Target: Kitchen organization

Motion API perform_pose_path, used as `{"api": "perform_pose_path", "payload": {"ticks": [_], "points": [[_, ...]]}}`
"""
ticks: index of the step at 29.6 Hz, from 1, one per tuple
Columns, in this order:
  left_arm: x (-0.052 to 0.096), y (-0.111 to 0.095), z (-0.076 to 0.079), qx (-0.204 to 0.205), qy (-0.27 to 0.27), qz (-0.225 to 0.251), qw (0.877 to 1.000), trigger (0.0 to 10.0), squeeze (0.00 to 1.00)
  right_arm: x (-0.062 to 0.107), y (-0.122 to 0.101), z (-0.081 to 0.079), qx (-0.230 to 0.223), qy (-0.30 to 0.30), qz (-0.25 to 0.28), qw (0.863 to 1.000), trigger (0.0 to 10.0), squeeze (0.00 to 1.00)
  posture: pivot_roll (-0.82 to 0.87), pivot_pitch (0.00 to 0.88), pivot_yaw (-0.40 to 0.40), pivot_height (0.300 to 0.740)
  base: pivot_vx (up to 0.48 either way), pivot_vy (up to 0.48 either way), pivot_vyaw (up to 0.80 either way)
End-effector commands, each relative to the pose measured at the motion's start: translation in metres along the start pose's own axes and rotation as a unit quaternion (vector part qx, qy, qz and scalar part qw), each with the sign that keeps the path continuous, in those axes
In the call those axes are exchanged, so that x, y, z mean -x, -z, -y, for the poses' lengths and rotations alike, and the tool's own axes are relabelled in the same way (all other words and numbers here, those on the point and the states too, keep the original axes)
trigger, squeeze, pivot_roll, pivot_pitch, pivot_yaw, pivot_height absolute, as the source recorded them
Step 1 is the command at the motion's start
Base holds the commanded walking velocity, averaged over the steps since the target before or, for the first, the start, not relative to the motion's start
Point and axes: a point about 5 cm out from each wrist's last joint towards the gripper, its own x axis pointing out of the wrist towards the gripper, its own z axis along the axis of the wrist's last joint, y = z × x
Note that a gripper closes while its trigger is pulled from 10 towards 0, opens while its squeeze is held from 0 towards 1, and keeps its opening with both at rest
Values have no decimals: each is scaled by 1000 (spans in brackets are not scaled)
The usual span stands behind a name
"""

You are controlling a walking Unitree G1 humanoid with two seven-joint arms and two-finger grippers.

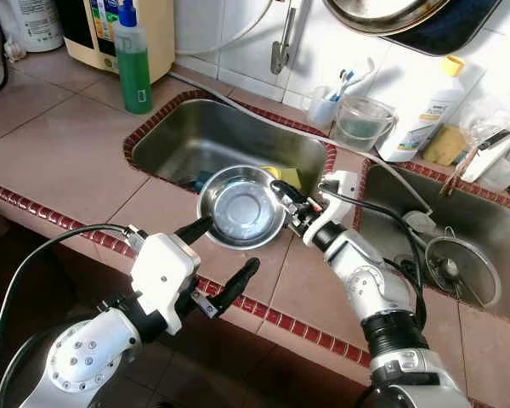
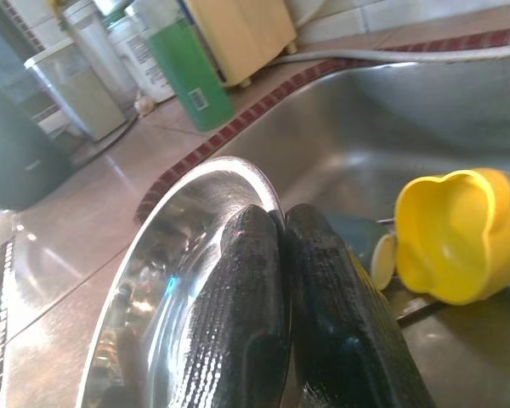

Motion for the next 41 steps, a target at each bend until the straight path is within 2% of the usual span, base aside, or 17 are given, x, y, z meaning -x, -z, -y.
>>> {"api": "perform_pose_path", "payload": {"ticks": [1, 7, 11, 14, 18, 23, 24, 25, 27, 29, 30, 35, 41], "points": [[-2, 0, 2, 5, 8, 5, 1000, 10000, 0, 4, -7, 7, 4, 15, 17, 1000, 0, 0, -55, 97, -137, 740, 0, 0, 0], [-4, 0, 1, 3, 7, 7, 1000, 10000, 0, 4, -9, 5, 7, 12, 27, 1000, 0, 0, -56, 96, -138, 740, 0, 0, 0], [-6, 0, -1, 9, -3, 12, 1000, 10000, 0, 3, -19, 4, 16, 20, 50, 998, 0, 0, -58, 94, -138, 740, 0, 0, 0], [-10, 0, -10, 22, -31, 19, 999, 10000, 0, 5, -33, 5, 45, 35, 82, 995, 0, 0, -62, 89, -132, 740, 0, 0, 0], [-13, 0, -17, 30, -51, 24, 998, 10000, 0, 7, -41, 6, 61, 42, 99, 992, 0, 0, -70, 83, -126, 740, 0, 0, 0], [-22, 1, -29, 24, -88, 25, 996, 10000, 0, 10, -55, 7, 92, 64, 130, 985, 0, 0, -80, 76, -113, 740, 0, 0, 0], [-25, 2, -31, 30, -98, 27, 994, 10000, 0, 11, -58, 7, 97, 70, 137, 983, 1490, 0, -83, 72, -110, 740, 0, 0, 0], [-27, 2, -33, 35, -109, 28, 993, 10000, 0, 12, -60, 7, 103, 77, 143, 981, 4000, 0, -86, 71, -108, 740, 0, 0, 0], [-32, 3, -36, 48, -135, 31, 989, 10000, 0, 15, -65, 7, 118, 88, 158, 976, 9647, 0, -92, 66, -100, 740, 0, 0, 0], [-34, 4, -36, 52, -145, 32, 988, 10000, 0, 17, -66, 6, 124, 91, 163, 975, 9647, 0, -94, 65, -97, 740, 0, 0, 0], [-36, 5, -36, 58, -155, 33, 986, 10000, 0, 18, -67, 4, 133, 92, 165, 973, 10000, 0, -96, 61, -94, 740, 0, 0, 0], [-43, 5, -35, 69, -163, 39, 983, 10000, 0, 21, -69, 3, 161, 103, 169, 967, 10000, 0, -102, 49, -88, 740, 0, 0, 0], [-49, 5, -45, 67, -185, 44, 979, 10000, 0, 27, -72, -1, 171, 122, 189, 959, 10000, 0, -110, 38, -83, 740, 0, 0, 0]]}}
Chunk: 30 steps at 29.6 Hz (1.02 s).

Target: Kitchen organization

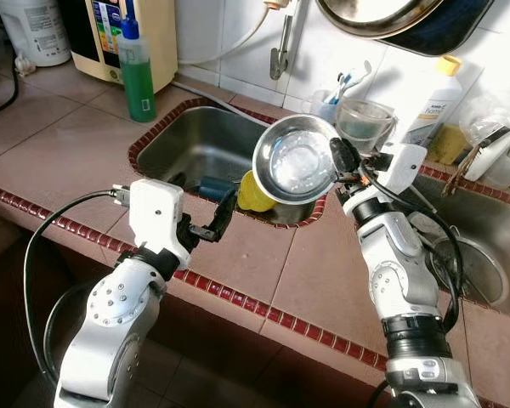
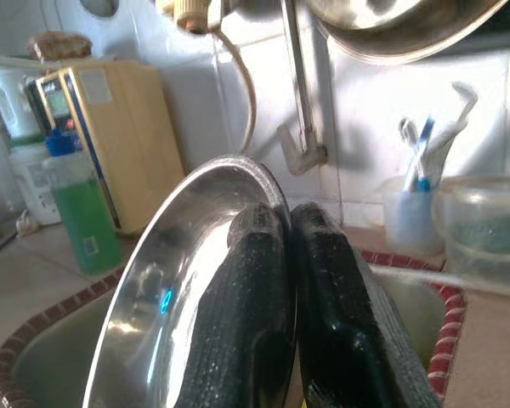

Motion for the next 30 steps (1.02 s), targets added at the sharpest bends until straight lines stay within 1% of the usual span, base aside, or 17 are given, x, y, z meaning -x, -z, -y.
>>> {"api": "perform_pose_path", "payload": {"ticks": [1, 6, 7, 10, 13, 18, 20, 23, 28, 30], "points": [[-3, 0, 0, -3, -4, 2, 1000, 10000, 0, 2, -11, 1, 14, 8, 25, 1000, 10000, 0, -114, 37, -78, 740, 0, 0, 0], [-8, 4, -7, -7, -18, 2, 1000, 10000, 0, 9, -9, 0, 37, 27, 33, 998, 10000, 0, -126, 32, -75, 740, 0, 0, 0], [-9, 5, -8, -8, -20, 1, 1000, 10000, 0, 12, -9, 1, 52, 35, 38, 997, 10000, 0, -126, 32, -75, 740, 0, 0, 0], [-10, 7, -9, -9, -21, 0, 1000, 10000, 0, 16, -8, 0, 66, 42, 39, 996, 10000, 0, -131, 30, -71, 740, 0, 0, 0], [-13, 11, -11, -12, -25, -3, 1000, 10000, 0, 21, -3, 1, 91, 53, 35, 994, 10000, 0, -135, 28, -69, 740, 0, 0, 0], [-16, 14, -12, -12, -29, -5, 1000, 10000, 0, 25, -1, 3, 97, 63, 33, 993, 10000, 0, -143, 35, -63, 740, 0, 0, 0], [-18, 15, -12, -3, -30, -4, 1000, 10000, 0, 27, -1, 6, 102, 72, 34, 992, 10000, 0, -145, 37, -63, 740, 0, 0, 0], [-21, 15, -14, -10, -40, 1, 999, 10000, 0, 29, -3, 9, 104, 85, 37, 990, 10000, 0, -151, 40, -62, 740, 0, 0, 0], [-24, 15, -19, -12, -58, 5, 998, 10000, 0, 30, -4, 9, 109, 90, 40, 989, 10000, 0, -163, 42, -59, 740, 0, 0, 0], [-25, 16, -20, -12, -67, 7, 998, 10000, 0, 31, -3, 7, 116, 87, 39, 989, 10000, 0, -168, 40, -61, 740, 0, 0, 0]]}}
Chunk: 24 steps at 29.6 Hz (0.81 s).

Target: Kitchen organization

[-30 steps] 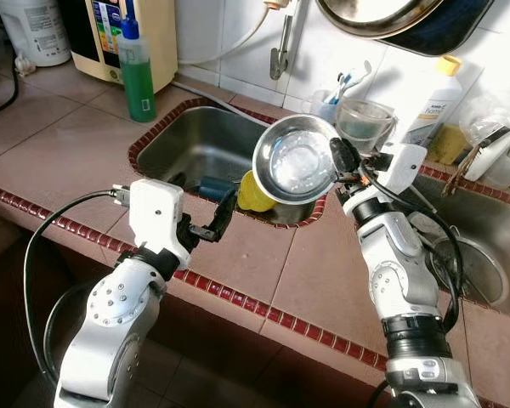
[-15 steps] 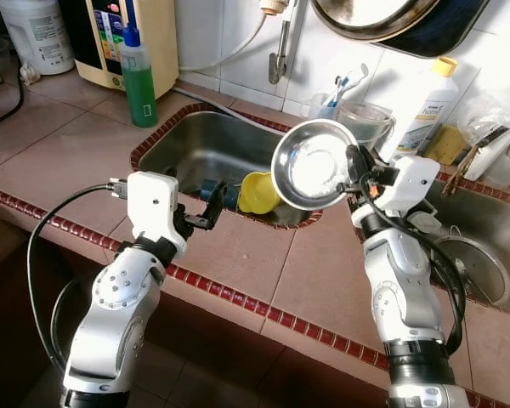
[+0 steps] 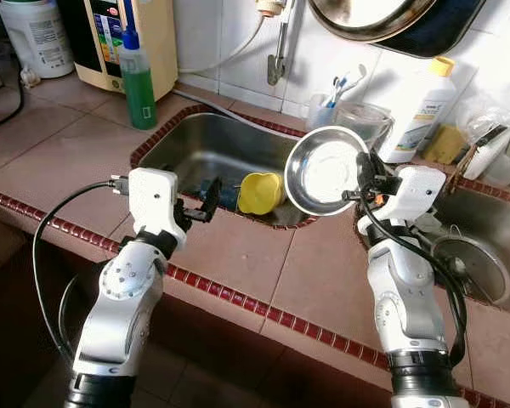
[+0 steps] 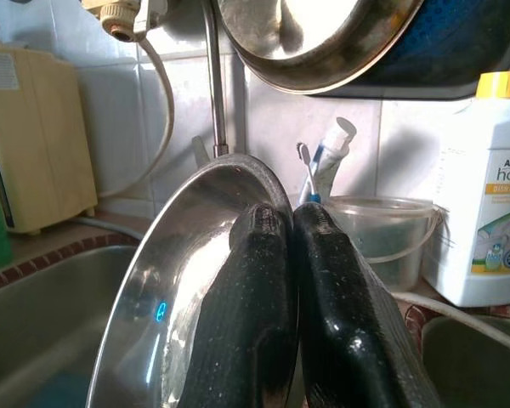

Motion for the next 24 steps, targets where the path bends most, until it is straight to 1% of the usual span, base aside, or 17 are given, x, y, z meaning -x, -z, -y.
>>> {"api": "perform_pose_path", "payload": {"ticks": [1, 5, 7, 9, 10, 12, 15, 16, 17, 18, 20, 21, 24], "points": [[-3, 0, 1, -1, -6, 3, 1000, 10000, 0, 2, -8, 1, 10, 3, 21, 1000, 10000, 0, -168, 40, -61, 740, 0, 0, 0], [-6, 3, 0, 4, -22, 8, 1000, 10000, 0, 5, -7, -5, 30, -3, 23, 999, 10000, 0, -176, 37, -61, 740, 0, 0, 0], [-7, 4, 0, 7, -26, 9, 1000, 10000, 0, 6, -7, -7, 36, -5, 25, 999, 10000, 0, -178, 37, -60, 740, 0, 0, 0], [-7, 6, 1, 8, -25, 12, 1000, 10000, 0, 11, -7, -14, 39, -11, 30, 999, 10000, 0, -186, 35, -57, 740, 0, 0, 0], [-7, 6, 1, 8, -25, 12, 1000, 10000, 0, 11, -7, -14, 39, -11, 30, 999, 10000, 0, -186, 35, -57, 740, 0, 0, 0], [-6, 9, 1, 22, -22, 11, 999, 10000, 0, 14, -6, -16, 42, -12, 32, 999, 10000, 0, -189, 35, -54, 740, 0, 0, 0], [-5, 13, -2, 32, -33, 8, 999, 10000, 0, 23, -3, -20, 56, -12, 36, 998, 10000, 0, -194, 32, -50, 740, 0, 0, 0], [-5, 13, -2, 32, -33, 8, 999, 10000, 0, 23, -3, -20, 56, -12, 36, 998, 10000, 0, -194, 32, -50, 740, 0, 0, 0], [-4, 15, -5, 27, -44, 6, 999, 10000, 0, 29, -1, -21, 63, -13, 37, 997, 10000, 0, -197, 31, -47, 740, 0, 0, 0], [-3, 16, -7, 37, -46, 8, 998, 10000, 0, 33, 1, -20, 63, -5, 38, 997, 10000, 0, -197, 31, -47, 740, 0, 0, 0], [-2, 17, -10, 31, -51, 9, 998, 10000, 0, 36, 2, -20, 67, -1, 35, 997, 10000, 0, -203, 27, -41, 740, 0, 0, 0], [-2, 18, -12, 14, -60, 9, 998, 10000, 0, 38, 3, -19, 70, 5, 35, 997, 10000, 0, -204, 27, -38, 740, 0, 0, 0], [-2, 20, -16, 9, -70, 9, 997, 10000, 0, 39, 4, -18, 69, 12, 36, 997, 10000, 0, -205, 22, -35, 740, 0, 0, 0]]}}
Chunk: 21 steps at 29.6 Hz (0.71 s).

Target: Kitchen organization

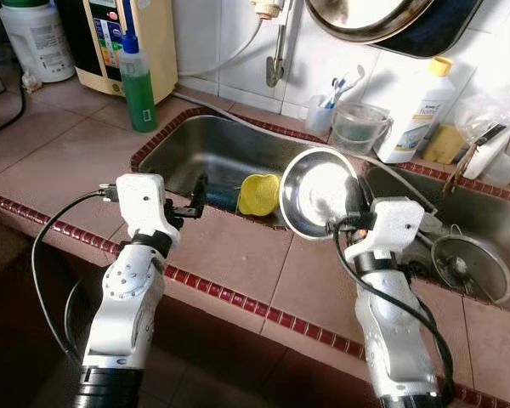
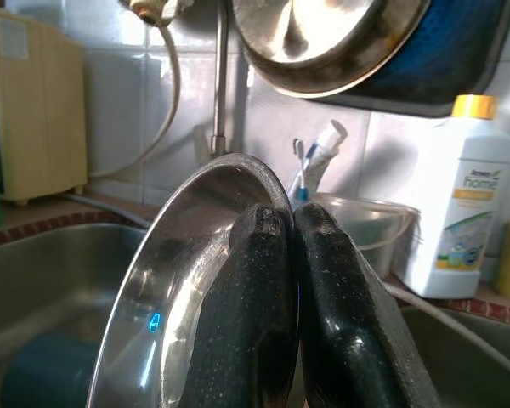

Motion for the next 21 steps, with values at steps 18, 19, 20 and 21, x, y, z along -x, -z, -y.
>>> {"api": "perform_pose_path", "payload": {"ticks": [18, 19, 20, 21], "points": [[-6, -1, -6, -10, -9, 15, 1000, 10000, 0, -2, -7, 4, 25, 17, 26, 999, 10000, 0, -198, 0, -41, 740, 0, 0, 0], [-6, -1, -7, -11, -9, 16, 1000, 10000, 0, -3, -7, 4, 25, 17, 27, 999, 10000, 0, -198, 0, -41, 740, 0, 0, 0], [-6, -1, -7, -11, -9, 17, 1000, 10000, 0, -3, -7, 4, 25, 17, 27, 999, 10000, 0, -196, 0, -42, 740, 0, 0, 0], [-6, -1, -7, -11, -9, 17, 1000, 10000, 0, -3, -7, 4, 25, 17, 28, 999, 10000, 0, -196, 0, -42, 740, 0, 0, 0]]}}
